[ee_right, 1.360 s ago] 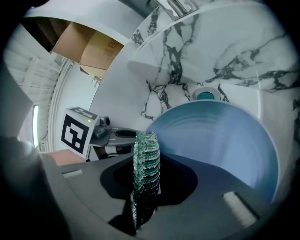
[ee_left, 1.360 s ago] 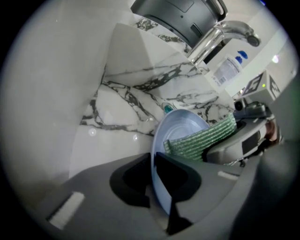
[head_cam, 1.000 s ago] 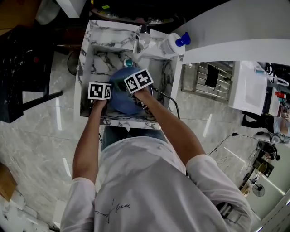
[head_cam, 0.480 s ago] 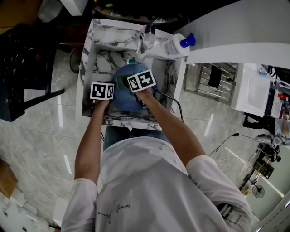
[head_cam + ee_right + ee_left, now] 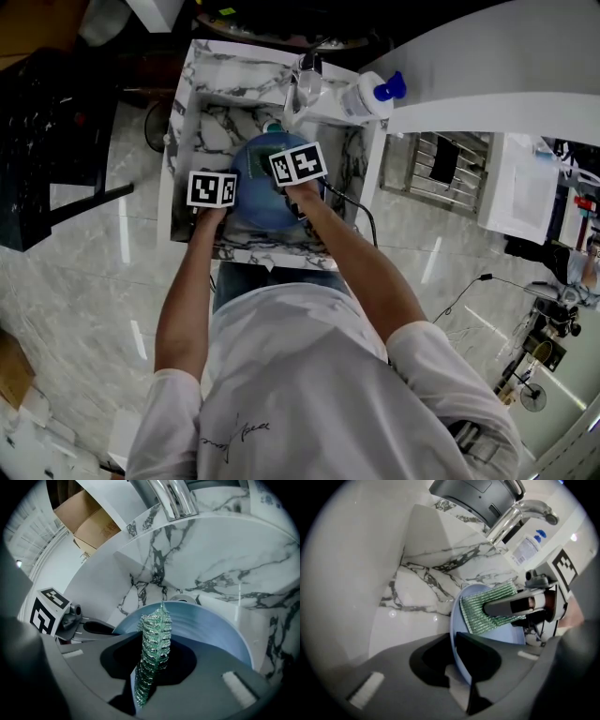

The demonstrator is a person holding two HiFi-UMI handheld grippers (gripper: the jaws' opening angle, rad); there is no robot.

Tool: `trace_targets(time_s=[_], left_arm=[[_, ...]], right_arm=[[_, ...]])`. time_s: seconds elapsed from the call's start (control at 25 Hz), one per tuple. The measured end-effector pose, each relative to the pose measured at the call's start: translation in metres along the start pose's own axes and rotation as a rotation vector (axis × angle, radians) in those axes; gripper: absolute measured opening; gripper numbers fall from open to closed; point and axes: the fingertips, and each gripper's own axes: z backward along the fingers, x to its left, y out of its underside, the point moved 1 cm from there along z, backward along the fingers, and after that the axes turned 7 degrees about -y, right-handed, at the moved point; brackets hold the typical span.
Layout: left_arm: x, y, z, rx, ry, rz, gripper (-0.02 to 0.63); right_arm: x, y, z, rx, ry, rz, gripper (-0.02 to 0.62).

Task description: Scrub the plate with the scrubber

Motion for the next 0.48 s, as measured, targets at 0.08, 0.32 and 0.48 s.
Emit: trace_targets(time_s=[0.08,0.32,0.48], left_arm=[[0.000,0.000,0.000,0.001,0.001,0.000,0.089],[-0.002,0.000,0.000,0.000,0.005,-0.005,0.089],[-0.005,-0.003,0.003,-0.007,0.014,-0.009,0.089]], right_arm=[[-0.004,-0.002,0.003,-0.006,0.012,0.000,0.054],[-0.014,-0.003,0.010,-0.022,0.054,0.006,0.054],[-0.025,-0.005,0.019,-0.033,0.092,-0.001,0.054]])
